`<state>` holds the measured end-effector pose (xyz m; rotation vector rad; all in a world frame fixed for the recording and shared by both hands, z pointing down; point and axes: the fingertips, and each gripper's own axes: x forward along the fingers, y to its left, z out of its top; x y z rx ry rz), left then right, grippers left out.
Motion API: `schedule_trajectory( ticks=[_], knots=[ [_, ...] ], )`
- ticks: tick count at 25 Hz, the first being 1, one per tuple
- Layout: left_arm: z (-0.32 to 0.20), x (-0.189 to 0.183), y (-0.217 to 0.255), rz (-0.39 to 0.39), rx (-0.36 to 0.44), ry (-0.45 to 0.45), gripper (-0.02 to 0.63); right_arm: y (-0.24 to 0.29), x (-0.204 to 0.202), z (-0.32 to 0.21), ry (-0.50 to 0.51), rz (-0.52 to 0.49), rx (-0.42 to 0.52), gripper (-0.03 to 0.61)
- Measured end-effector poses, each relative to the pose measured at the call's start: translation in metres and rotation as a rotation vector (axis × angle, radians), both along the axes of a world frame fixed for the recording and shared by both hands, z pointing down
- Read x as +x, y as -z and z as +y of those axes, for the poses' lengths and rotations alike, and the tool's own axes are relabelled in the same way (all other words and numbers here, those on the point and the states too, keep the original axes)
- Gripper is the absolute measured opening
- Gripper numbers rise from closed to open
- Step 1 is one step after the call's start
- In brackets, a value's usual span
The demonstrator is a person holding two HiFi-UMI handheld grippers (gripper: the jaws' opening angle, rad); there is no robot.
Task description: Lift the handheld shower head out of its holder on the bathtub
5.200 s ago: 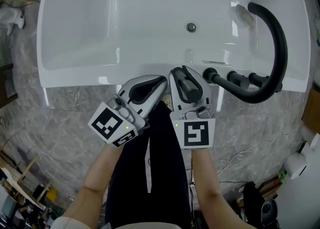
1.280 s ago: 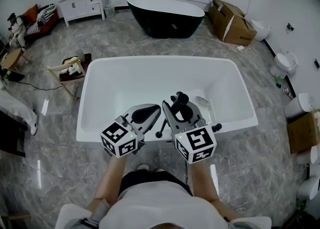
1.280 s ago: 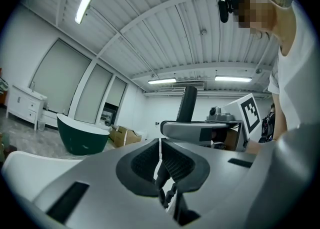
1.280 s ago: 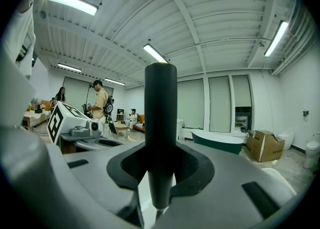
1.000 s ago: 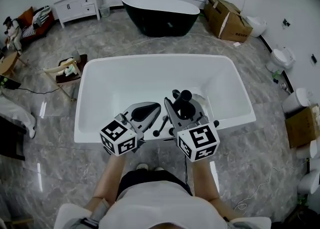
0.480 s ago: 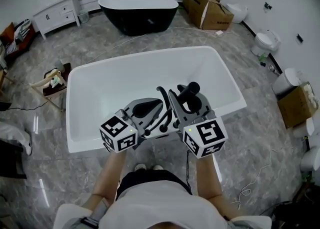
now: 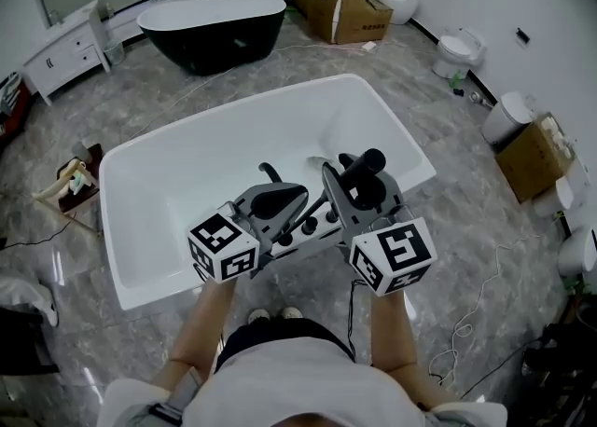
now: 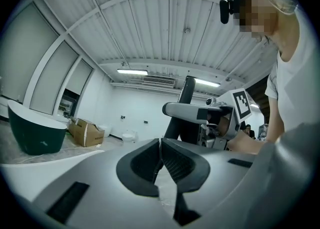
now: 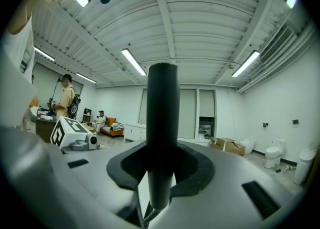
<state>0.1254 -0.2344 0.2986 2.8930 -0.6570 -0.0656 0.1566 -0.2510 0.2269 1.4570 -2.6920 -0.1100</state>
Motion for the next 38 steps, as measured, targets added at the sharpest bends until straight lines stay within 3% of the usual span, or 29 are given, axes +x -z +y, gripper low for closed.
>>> schedule_trajectory(
  ticks=[13,25,38],
  knots=[
    [0.014,0.058,0.007,0.018,0.007,-0.165,0.020,0.016,0.071,0.024,-0.166,-0.061,0.008,0.114],
    [0.047,0.119,0.006,0.031,-0.001,-0.347,0.020,0.024,0.139,0.068,-0.321,-0.177,0.000,0.114],
    [0.079,0.176,0.012,0.044,0.011,-0.504,0.020,0.030,0.213,0.119,-0.515,-0.223,0.026,0.115]
  ],
)
